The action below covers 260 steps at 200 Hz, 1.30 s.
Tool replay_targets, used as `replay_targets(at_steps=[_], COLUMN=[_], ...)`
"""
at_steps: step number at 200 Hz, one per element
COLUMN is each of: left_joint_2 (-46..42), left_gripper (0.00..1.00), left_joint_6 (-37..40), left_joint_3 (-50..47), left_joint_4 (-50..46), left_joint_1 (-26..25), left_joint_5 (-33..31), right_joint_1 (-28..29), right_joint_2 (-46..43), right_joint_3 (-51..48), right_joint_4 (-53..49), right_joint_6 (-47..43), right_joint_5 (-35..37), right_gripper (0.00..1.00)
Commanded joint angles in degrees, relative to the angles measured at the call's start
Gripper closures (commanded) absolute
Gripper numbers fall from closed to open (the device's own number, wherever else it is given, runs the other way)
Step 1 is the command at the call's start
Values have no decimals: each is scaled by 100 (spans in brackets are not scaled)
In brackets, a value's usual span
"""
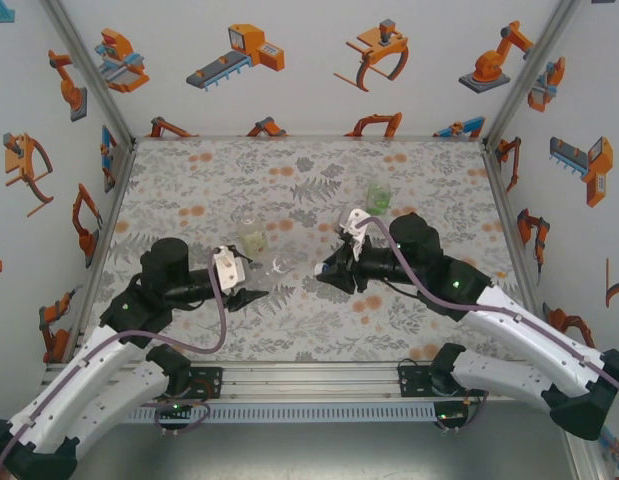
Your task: Screw on the bottle caps
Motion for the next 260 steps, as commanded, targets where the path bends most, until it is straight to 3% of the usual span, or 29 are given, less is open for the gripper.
replay_targets(at_steps=[1, 68, 126, 260], left_joint_2=[134, 436, 525, 413], left_gripper=[100, 100, 100, 100], left_joint_6=[549, 822, 842, 718], left_joint_3=[317, 597, 685, 687], left_joint_4=[-386, -789, -810, -773], left_joint_1=[-226, -720, -875, -889], left_joint_5=[114, -343, -486, -342], right_joint_1=[30, 104, 269, 684], right_joint_2=[68, 248, 508, 743], right_joint_3=[294, 538, 707, 1083], right_joint_4=[406, 557, 366, -604], right_joint_6=[-728, -1040, -1105, -1869], right_joint_5=[-1124, -1682, -1704, -542], right_gripper=[95, 99, 100, 100])
